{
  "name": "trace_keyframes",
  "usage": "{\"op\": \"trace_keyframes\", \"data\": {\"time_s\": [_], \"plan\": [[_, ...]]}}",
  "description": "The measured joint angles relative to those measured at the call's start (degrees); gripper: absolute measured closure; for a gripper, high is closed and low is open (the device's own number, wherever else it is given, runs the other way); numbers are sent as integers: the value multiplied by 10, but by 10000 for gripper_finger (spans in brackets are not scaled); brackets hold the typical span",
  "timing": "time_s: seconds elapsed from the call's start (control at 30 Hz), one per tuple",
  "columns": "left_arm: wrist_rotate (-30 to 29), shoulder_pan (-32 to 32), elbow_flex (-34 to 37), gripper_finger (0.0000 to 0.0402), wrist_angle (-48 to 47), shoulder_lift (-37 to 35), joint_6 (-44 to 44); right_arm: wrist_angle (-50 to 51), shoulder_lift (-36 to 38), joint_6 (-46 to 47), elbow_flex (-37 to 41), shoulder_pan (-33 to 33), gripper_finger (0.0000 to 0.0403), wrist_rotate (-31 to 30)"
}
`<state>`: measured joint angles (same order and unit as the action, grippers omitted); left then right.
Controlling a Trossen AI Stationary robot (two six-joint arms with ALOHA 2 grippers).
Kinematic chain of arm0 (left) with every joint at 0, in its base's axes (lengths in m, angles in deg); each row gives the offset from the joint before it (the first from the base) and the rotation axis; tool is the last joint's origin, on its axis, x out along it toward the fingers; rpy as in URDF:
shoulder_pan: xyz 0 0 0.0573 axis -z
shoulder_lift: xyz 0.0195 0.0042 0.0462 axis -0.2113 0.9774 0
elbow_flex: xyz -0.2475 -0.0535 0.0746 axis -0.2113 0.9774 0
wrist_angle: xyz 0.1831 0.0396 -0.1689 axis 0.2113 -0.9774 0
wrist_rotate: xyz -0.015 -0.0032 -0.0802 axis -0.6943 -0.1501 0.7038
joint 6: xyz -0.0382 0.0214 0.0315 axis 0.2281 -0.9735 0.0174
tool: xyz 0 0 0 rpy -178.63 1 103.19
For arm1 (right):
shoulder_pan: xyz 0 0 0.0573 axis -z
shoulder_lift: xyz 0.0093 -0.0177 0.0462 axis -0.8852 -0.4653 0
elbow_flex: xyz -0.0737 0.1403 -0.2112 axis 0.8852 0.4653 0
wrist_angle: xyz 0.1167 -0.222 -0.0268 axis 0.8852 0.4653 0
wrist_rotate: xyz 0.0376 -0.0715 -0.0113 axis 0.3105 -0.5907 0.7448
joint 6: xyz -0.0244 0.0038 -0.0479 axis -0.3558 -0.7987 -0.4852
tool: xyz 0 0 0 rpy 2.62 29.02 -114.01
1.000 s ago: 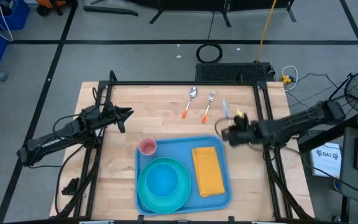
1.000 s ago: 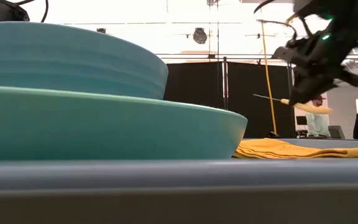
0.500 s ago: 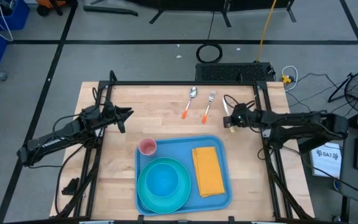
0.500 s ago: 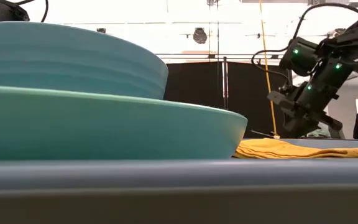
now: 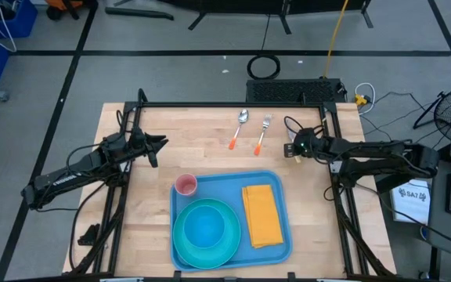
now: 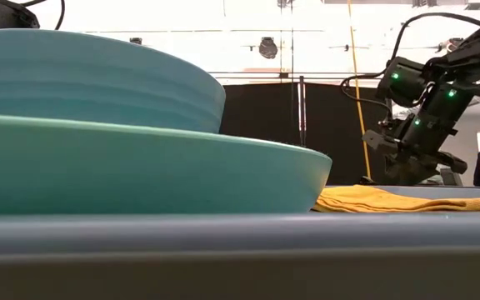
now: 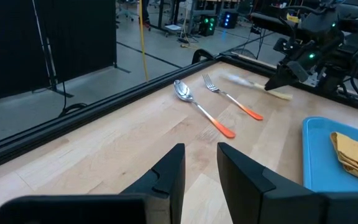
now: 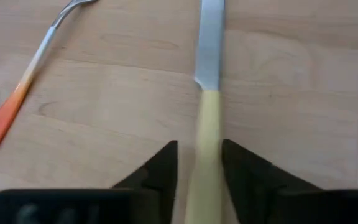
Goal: Set up tray
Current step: Put the yellow knife on top of the yellow napkin on the blue tray, then put the orange fork on top of the yellow napkin on the blue tray
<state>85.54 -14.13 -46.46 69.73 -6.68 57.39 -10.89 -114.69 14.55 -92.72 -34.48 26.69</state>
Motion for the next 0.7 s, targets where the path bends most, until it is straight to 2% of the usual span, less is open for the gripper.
{"op": "trace_keyframes", "data": {"time_s": [0.13,0.3,0.43,0.6,0.7], "plan": [[0,0,0,305,0,0,0,0,0,11,0,0,226,-1],[0,0,0,305,0,0,0,-28,0,8,0,0,183,5],[0,0,0,305,0,0,0,-143,13,-11,0,0,172,59],[0,0,0,305,0,0,0,-349,25,-19,0,-2,175,134],[0,0,0,305,0,0,0,-387,18,-26,-27,-2,184,155]]}}
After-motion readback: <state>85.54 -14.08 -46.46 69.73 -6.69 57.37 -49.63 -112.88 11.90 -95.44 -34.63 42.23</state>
